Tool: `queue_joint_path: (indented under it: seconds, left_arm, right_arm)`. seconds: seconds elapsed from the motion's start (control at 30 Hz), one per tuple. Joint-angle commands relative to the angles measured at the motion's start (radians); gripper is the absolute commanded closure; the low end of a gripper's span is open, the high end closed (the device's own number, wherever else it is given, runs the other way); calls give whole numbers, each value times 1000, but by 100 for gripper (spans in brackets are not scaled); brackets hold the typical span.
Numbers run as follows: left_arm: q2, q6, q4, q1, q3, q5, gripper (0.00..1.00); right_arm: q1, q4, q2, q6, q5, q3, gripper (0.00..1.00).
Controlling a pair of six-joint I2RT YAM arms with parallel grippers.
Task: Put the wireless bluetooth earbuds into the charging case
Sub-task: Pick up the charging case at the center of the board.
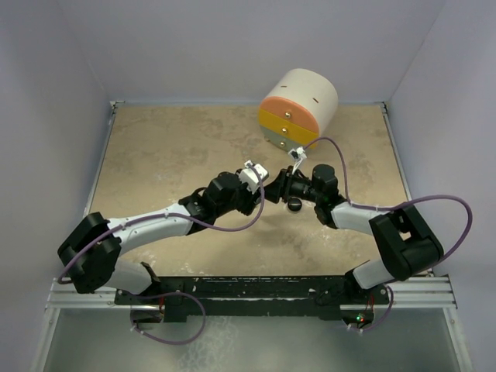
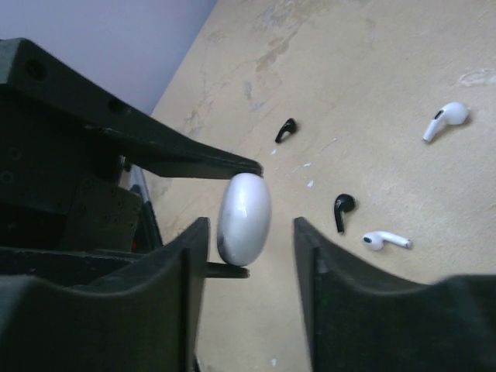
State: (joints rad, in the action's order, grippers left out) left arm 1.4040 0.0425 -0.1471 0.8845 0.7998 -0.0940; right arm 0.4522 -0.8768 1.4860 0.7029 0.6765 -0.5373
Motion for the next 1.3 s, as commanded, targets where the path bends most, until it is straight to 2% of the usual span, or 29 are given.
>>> queue_joint_path:
  seconds: [0.0, 0.17, 0.47, 0.57, 0.73, 0.93, 1.03, 1.1, 1.27]
  left_arm:
    - [-45, -6, -94, -9, -1, -45, 100]
    - [-43, -34, -71, -9, 14, -20, 100]
    - [-16, -67, -50, 0, 38, 19, 100]
    - [0, -77, -41, 6, 51, 24, 100]
    - [25, -93, -25, 22, 73, 26, 100]
    - [44, -89, -7, 33, 95, -2, 100]
    - [43, -78, -3, 34, 97, -14, 90]
    - [41, -70, -3, 34, 98, -18, 79]
    - [42, -58, 1, 34, 87, -26, 65]
  right_arm:
    - [5, -21, 29, -10, 69, -9, 42]
    - [5, 28, 49, -32, 83, -45, 43]
    - [5, 62, 74, -47, 114, -82, 62]
    - [5, 64, 81, -48, 125, -84, 67]
    - [5, 61, 88, -49, 138, -81, 68]
    - [5, 62, 87, -52, 142, -60, 94]
    - [5, 53, 78, -46, 132, -49, 98]
    - [5, 40, 77, -36, 131, -46, 98]
    - [3, 2, 85, -10, 130, -47, 99]
